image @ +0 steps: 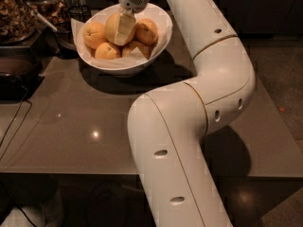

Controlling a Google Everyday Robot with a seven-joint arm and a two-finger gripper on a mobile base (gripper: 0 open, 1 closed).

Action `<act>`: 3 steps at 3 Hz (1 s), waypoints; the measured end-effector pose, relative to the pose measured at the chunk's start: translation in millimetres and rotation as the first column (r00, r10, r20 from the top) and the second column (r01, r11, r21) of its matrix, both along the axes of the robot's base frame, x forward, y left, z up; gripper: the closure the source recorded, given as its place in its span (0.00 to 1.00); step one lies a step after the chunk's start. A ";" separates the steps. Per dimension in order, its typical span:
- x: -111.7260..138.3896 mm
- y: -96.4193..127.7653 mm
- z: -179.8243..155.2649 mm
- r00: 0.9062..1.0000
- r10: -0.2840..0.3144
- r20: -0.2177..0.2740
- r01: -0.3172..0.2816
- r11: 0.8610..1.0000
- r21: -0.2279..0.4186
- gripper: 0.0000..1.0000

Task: Pick orange from white bowl

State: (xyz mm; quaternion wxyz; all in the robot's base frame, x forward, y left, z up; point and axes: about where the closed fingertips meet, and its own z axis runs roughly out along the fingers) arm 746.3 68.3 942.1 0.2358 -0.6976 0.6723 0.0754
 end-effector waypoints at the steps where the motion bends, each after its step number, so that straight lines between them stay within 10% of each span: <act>1: 0.0 0.0 0.0 1.000 0.000 0.000 0.000 1.000 0.000 0.86; 3: 5.2 7.4 32.4 0.995 0.011 0.096 -0.017 0.998 0.055 1.00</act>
Offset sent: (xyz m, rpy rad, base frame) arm -0.0135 0.0017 0.0204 0.0197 -0.0740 0.0164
